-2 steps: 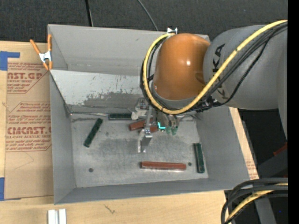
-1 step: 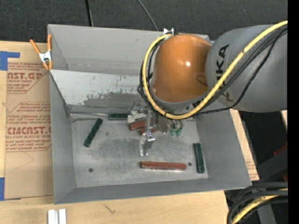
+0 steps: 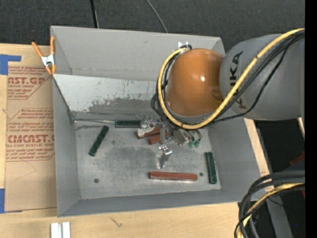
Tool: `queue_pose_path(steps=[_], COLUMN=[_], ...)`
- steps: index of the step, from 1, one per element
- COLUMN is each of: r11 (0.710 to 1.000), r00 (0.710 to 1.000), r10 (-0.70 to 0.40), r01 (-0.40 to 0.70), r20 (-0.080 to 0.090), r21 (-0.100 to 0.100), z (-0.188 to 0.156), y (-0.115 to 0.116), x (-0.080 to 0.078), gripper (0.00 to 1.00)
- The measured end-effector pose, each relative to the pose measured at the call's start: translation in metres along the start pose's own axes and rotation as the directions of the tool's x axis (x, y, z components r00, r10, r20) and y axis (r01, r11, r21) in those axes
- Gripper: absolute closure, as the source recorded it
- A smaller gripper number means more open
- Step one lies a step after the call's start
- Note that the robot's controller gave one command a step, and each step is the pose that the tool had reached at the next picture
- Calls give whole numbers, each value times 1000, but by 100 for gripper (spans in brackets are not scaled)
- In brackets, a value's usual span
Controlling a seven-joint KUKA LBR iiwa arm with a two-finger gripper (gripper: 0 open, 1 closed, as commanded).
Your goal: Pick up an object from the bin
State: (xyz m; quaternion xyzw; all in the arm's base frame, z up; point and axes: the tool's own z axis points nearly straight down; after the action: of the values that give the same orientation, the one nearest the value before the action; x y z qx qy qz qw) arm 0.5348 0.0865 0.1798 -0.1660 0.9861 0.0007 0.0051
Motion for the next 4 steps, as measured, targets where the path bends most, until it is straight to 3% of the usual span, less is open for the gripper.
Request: queue_pose_path(steps=[1,2,3,4], r11=[991,999,999,994], r00=[991,999,999,994], r10=[134,46,46,109], r01=[-134,-46,-46,-109], r20=[-12,4,4,-8], r21=[0,0,0,0], z=[32,102,102,66], y=[-9,-37,-37,-62], x=[34,7,7,-3], gripper=[0,100,100,0])
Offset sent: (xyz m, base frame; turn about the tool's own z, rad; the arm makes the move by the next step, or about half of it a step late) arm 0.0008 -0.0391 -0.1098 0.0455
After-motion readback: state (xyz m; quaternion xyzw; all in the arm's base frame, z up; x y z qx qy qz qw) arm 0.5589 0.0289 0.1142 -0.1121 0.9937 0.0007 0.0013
